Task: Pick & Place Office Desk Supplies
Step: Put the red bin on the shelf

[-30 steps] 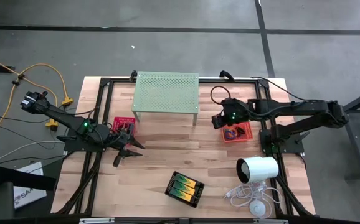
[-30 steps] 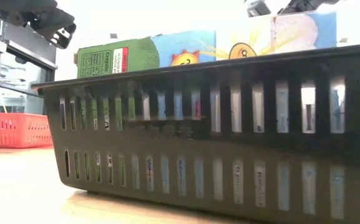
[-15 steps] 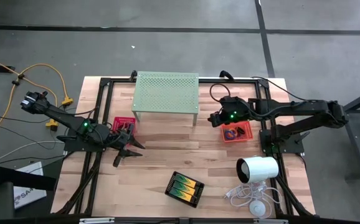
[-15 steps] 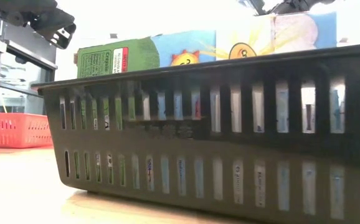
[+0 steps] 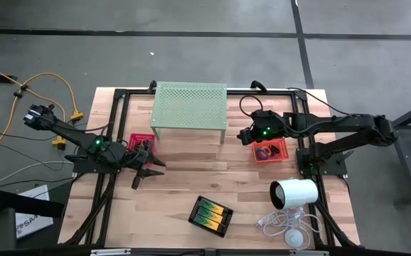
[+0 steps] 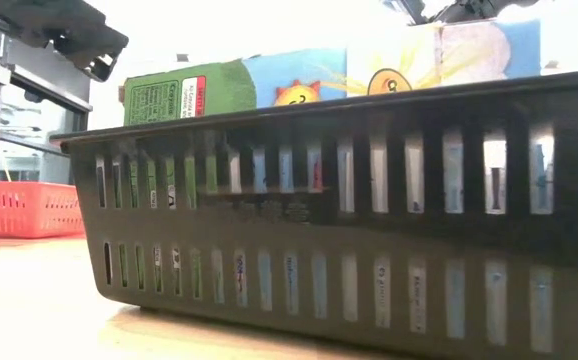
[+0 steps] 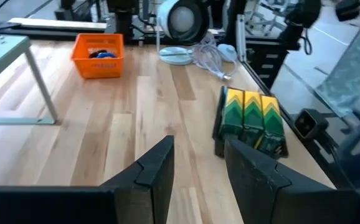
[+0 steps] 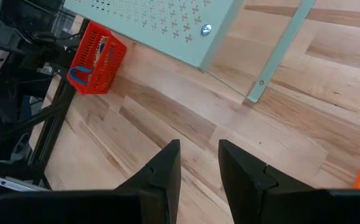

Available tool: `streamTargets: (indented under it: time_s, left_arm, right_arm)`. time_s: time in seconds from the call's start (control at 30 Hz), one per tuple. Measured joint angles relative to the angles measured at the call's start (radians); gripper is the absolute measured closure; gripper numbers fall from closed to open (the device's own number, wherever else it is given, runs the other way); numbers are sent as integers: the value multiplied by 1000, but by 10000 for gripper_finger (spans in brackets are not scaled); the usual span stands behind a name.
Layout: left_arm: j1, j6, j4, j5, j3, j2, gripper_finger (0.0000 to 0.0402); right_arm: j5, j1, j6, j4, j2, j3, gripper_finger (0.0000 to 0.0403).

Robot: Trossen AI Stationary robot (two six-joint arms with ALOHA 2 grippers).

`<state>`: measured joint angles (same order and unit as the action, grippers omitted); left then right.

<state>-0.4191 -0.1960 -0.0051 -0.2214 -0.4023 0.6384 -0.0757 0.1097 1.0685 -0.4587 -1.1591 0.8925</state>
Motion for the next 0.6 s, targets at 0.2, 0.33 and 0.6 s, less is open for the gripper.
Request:
streamTargets:
  time_s: [0.2, 0.33, 0.6]
  left_arm:
    - [5, -116, -48, -82, -7, -6, 266]
    - [36, -178, -147, -96, -35, -20, 266]
    - [97, -224, -352, -85, -101, -57, 266]
  right_arm:
    - [0, 0, 0, 0, 0, 0, 308]
    - [0, 0, 0, 0, 0, 0, 308]
    - [0, 0, 0, 2, 0, 0, 308]
